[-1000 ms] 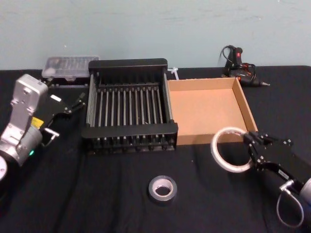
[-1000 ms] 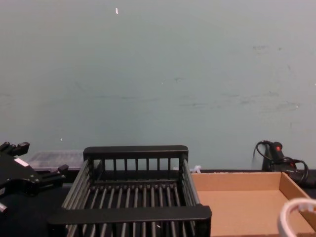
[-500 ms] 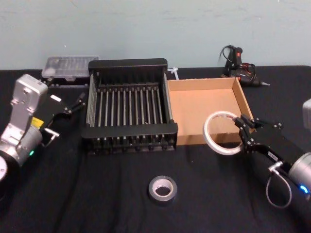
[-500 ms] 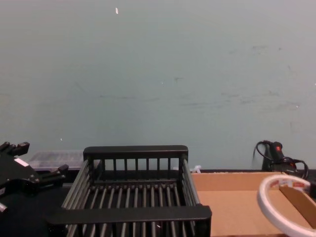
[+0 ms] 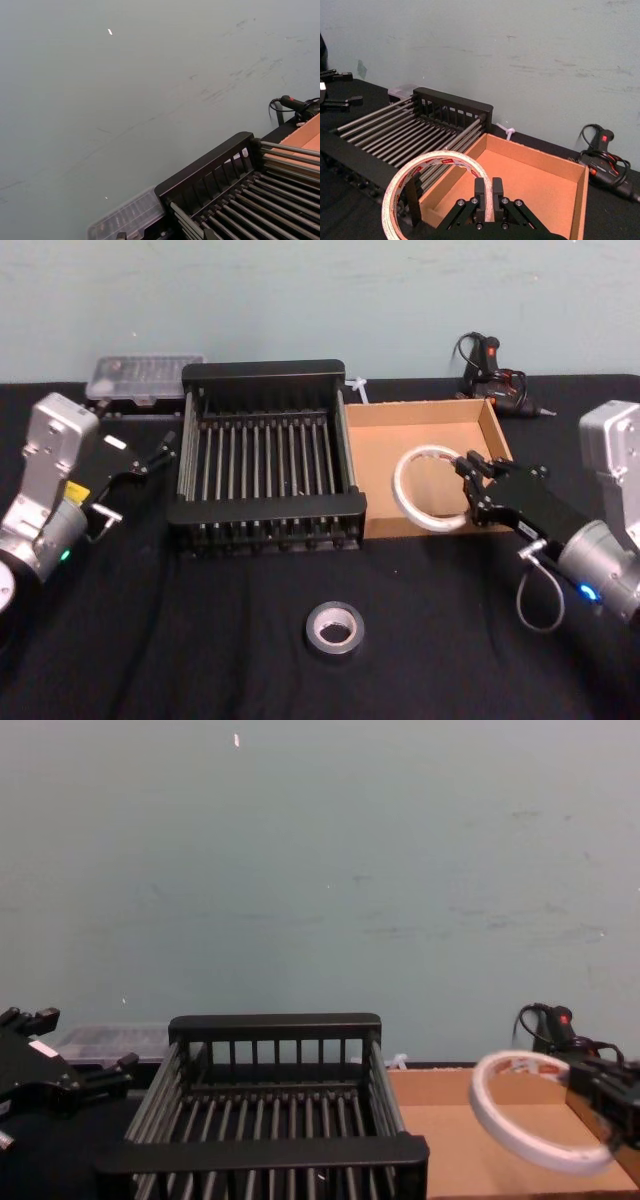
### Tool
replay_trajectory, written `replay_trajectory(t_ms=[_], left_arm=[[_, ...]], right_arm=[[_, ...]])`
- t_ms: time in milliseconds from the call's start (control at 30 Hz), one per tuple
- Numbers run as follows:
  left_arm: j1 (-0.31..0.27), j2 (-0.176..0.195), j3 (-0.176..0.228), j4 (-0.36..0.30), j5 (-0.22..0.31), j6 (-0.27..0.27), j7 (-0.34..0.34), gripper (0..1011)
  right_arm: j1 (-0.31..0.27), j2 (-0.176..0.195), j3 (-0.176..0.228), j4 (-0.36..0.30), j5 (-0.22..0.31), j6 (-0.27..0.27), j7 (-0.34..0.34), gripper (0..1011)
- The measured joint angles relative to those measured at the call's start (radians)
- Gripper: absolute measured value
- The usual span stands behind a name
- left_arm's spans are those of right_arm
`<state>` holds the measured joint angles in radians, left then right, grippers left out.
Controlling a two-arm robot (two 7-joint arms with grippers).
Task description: Pick up the white tape and place it into the black box , Pick up the silver tape and place it into the brown box.
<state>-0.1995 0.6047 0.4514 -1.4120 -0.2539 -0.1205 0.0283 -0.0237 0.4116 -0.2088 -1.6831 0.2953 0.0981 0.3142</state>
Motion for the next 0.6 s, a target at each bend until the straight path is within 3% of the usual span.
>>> replay_trajectory(t_ms=[600], left_arm=[[0.0,0.0,0.0,0.0,0.0,0.0,0.0,1001]], right_arm=[[0.152,-0.088,-0.06,0.17,-0.008,-0.02,0.001,95]])
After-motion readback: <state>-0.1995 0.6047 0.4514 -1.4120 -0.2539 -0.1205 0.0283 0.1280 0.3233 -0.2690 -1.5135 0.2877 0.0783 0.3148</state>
